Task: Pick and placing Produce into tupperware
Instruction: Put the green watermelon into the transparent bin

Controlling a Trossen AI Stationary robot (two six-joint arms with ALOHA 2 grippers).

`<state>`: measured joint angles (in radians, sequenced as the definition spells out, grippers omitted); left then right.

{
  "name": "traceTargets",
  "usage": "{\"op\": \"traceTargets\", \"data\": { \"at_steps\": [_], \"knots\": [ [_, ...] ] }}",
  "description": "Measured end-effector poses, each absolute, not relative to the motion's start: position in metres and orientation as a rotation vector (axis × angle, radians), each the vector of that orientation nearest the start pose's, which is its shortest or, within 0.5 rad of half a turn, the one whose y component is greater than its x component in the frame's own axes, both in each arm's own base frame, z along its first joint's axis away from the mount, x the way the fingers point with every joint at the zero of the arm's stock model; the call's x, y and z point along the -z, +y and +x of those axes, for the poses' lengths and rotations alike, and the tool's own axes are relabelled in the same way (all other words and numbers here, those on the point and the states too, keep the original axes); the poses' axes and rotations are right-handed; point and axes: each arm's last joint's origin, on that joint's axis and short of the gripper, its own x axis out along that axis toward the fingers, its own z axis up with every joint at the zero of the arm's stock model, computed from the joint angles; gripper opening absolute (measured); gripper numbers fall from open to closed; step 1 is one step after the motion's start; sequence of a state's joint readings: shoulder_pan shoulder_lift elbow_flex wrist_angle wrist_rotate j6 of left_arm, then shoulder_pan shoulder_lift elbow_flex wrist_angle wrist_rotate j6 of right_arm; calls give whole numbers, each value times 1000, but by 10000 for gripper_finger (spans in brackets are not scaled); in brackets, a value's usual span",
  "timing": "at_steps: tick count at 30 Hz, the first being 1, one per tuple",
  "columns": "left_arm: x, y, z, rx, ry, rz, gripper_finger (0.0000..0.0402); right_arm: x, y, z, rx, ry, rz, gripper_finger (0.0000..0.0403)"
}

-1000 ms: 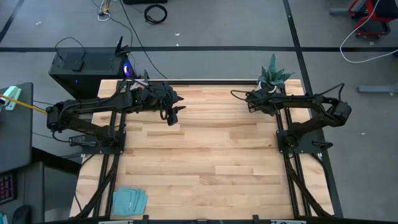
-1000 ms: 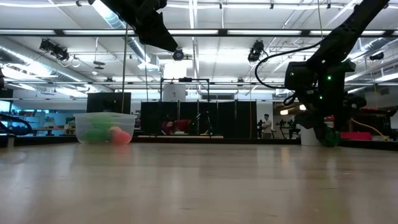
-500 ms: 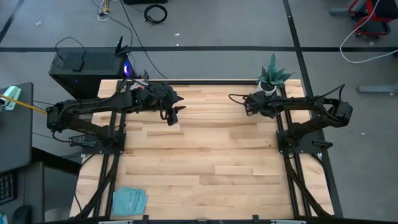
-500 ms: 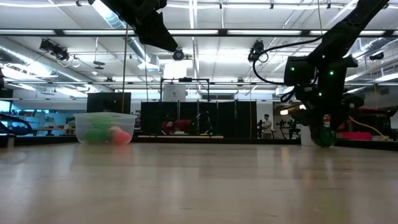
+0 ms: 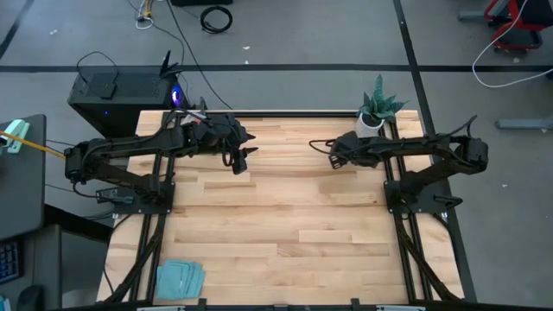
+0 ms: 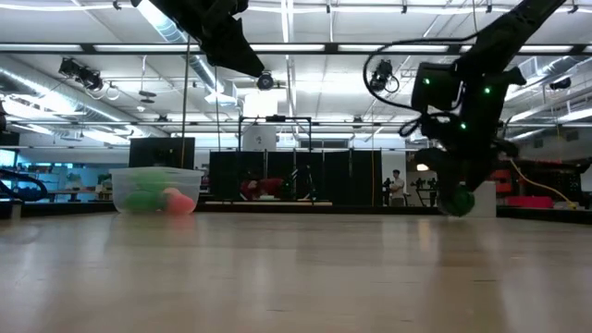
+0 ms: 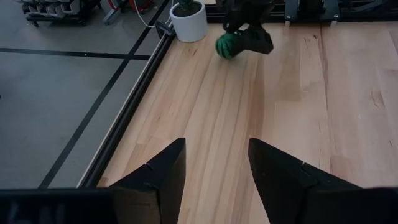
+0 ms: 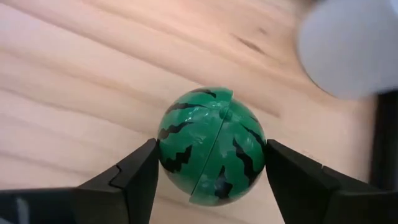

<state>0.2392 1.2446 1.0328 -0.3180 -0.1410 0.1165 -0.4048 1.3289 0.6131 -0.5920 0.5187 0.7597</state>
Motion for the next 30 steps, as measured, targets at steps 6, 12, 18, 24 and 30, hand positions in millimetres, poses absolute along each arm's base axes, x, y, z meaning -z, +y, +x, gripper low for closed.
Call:
{"op": "traceTargets", "data": {
  "at_steps": [6, 12, 18, 24, 30],
  "knots": [
    [-312, 68, 262, -339, 553, 86, 177, -172, -84, 205, 1157, 884, 499, 261],
    [-312, 68, 262, -340, 553, 86, 181, -188, -73, 226, 1029, 792, 425, 256],
    [-312, 68, 262, -340, 553, 86, 182, -208, -57, 246, 856, 733, 346, 260],
    [-312, 68, 262, -340, 553, 86, 177, -232, -39, 261, 694, 724, 183, 258],
    [-312, 68, 262, -340, 553, 86, 182, -251, -20, 271, 580, 700, 77, 260]
  ]
}}
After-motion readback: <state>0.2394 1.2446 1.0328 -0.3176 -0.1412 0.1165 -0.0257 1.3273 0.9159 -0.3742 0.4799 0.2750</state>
